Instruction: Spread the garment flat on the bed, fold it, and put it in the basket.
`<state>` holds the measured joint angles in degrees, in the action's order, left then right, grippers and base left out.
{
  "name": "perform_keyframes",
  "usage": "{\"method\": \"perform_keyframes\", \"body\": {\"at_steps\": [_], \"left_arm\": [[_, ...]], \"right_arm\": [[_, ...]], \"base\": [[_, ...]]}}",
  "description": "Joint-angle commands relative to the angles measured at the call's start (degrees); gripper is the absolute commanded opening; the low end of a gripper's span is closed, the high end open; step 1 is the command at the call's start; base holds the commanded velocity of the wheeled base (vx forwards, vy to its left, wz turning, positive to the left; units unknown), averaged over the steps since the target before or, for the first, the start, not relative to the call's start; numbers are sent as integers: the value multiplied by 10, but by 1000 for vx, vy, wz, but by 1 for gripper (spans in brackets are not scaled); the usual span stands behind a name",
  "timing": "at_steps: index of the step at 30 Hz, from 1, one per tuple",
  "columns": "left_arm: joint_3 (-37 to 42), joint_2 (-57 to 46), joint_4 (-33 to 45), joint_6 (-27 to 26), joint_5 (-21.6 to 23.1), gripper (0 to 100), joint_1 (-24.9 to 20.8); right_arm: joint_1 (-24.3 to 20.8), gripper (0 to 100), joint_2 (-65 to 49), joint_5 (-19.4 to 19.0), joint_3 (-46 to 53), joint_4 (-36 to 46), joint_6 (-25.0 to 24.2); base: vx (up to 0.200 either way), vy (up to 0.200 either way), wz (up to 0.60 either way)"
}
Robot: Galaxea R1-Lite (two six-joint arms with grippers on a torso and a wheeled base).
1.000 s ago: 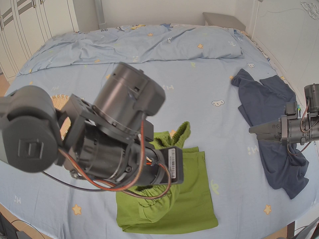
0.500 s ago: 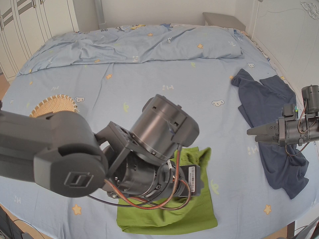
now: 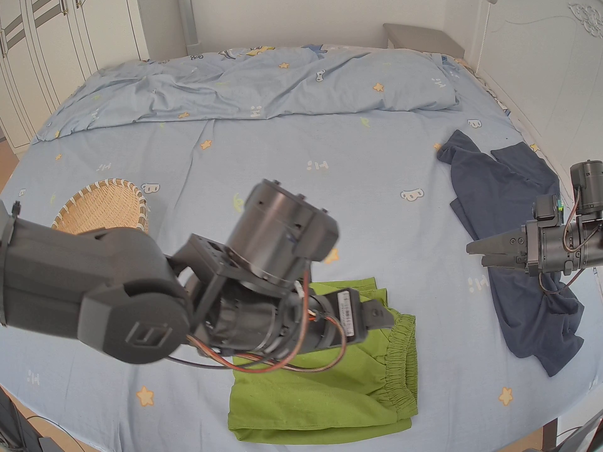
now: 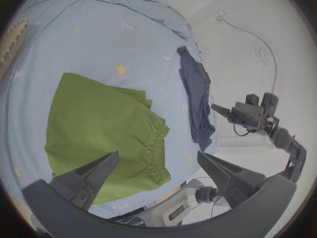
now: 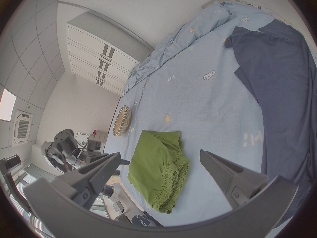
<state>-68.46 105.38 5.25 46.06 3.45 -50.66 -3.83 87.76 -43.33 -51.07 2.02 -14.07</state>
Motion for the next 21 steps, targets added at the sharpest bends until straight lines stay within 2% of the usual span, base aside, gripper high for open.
{"method": "perform_keyframes", "body": {"at_steps": [1,4,5,6,7,8,9,12,14,21], "left_arm": [[80,-96,-3,1,128,100,131],[144,-128,-17,-19,254,100,221],[180,-133,-27,-42,305,100,261],[221,-134,-40,-76,350,100,296],[245,-132,-52,-101,376,100,318],[284,-126,-84,-156,418,100,354],[304,-114,-106,-187,439,100,376],[337,-54,-156,-265,484,100,424],[340,-15,-170,-294,491,100,439],[331,11,-173,-294,491,100,430]], "right_arm": [[0,100,-14,-3,-1,0,-3],[2,100,-37,-5,-1,1,-5],[2,100,-44,-5,0,1,-5],[1,100,-48,-5,1,1,-5],[0,100,-51,-5,1,2,-5],[0,100,-58,-5,4,1,-5],[0,100,-62,-5,6,1,-5],[-3,100,-73,-4,9,1,-5],[-3,100,-74,-4,11,1,-4],[-4,100,-74,-4,11,0,-5]], "base": [[0,0,0],[0,0,0],[0,0,0],[0,0,0],[0,0,0],[0,0,0],[0,0,0],[0,0,0],[0,0,0],[0,0,0]]}}
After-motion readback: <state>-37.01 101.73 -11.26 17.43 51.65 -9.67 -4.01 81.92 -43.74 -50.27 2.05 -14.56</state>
